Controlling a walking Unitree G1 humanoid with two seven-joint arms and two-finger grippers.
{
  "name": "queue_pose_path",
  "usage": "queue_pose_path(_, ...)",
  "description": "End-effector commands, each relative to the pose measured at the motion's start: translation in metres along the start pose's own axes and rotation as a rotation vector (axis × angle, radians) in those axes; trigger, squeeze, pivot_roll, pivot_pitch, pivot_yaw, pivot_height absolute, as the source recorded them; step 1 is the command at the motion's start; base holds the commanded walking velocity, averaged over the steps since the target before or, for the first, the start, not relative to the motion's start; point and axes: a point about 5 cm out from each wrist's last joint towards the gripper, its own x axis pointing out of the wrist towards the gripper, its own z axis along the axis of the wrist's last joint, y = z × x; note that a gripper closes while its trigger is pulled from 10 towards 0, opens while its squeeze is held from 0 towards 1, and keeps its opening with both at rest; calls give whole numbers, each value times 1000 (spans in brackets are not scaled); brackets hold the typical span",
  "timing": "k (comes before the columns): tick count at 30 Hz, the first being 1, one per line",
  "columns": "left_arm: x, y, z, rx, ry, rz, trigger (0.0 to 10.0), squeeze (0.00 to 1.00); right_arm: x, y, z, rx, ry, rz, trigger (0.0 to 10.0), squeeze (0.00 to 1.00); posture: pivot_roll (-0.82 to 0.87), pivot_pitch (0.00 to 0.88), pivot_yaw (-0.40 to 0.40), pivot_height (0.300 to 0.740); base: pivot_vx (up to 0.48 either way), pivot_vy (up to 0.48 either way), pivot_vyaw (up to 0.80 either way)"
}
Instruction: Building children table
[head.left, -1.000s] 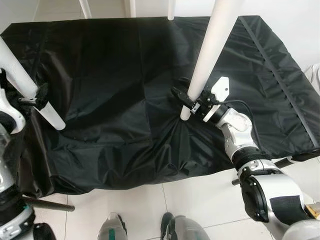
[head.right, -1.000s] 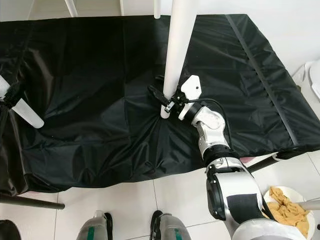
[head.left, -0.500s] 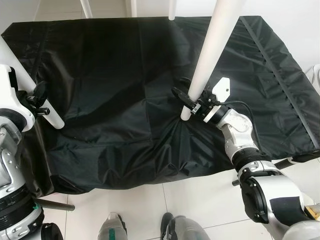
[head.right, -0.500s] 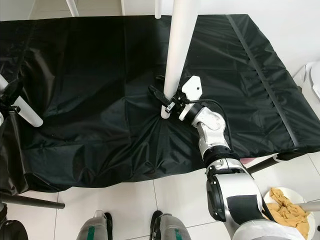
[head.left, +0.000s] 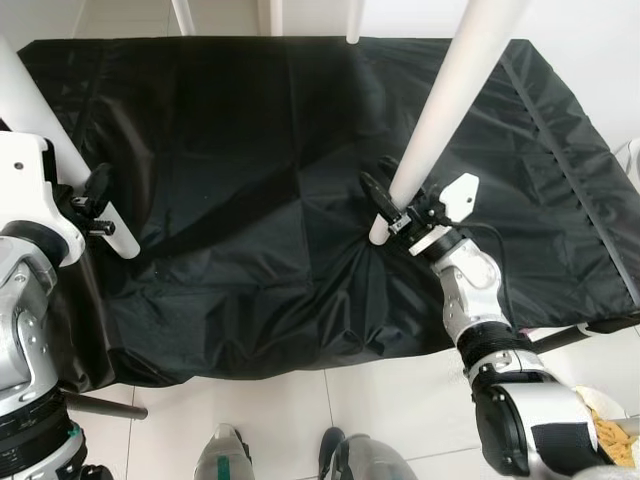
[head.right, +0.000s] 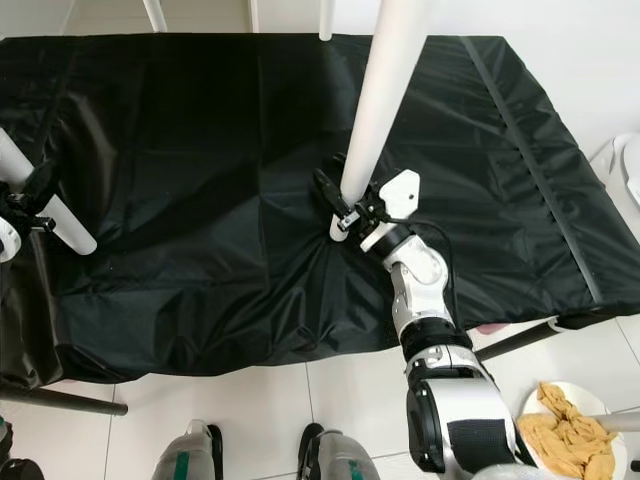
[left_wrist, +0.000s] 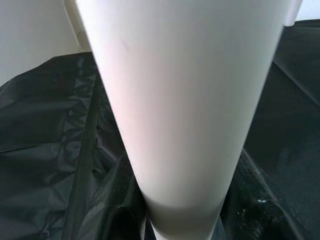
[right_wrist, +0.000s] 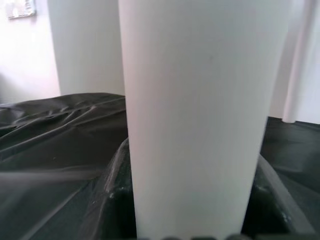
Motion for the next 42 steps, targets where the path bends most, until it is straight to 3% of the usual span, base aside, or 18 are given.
queue_pose_path(1, -2, -5, 2, 68, -6, -29, 10000, 0, -29, 6, -30, 111, 138, -113, 10000, 0, 232, 218, 2, 740, 0, 0, 0)
queue_pose_path(7, -3, -9, 3, 86, -17, -44, 10000, 0, -33, 9, -24, 86, 91, -197, 10000, 0, 226, 222, 4, 740, 0, 0, 0)
queue_pose_path(11, -6, -14, 3, 94, -29, -66, 10000, 0, -43, 12, -14, -6, 36, -302, 10000, 0, 222, 233, 15, 740, 0, 0, 0)
queue_pose_path(16, -8, -20, 7, 109, -58, -89, 10000, 0, -48, 15, -6, -56, -9, -349, 10000, 0, 227, 237, 30, 740, 0, 0, 0)
queue_pose_path(22, -11, -35, 38, 175, -170, -149, 10000, 0, -50, 15, 7, -111, -69, -403, 10000, 0, 249, 235, 81, 740, 0, 0, 0)
queue_pose_path(29, -12, -41, 52, 184, -204, -181, 10000, 0, -51, 18, 0, -92, -37, -422, 10000, 0, 276, 232, 94, 740, 0, 0, 0)
queue_pose_path(36, -18, -42, 62, 200, -220, -183, 10000, 0, -41, 22, 1, -55, -32, -421, 10000, 0, 300, 232, 93, 740, 0, 0, 0)
queue_pose_path(42, -29, -23, 53, 178, -167, -110, 10000, 0, -31, 9, 11, -24, -27, -324, 10000, 0, 315, 239, 50, 740, 0, 0, 0)
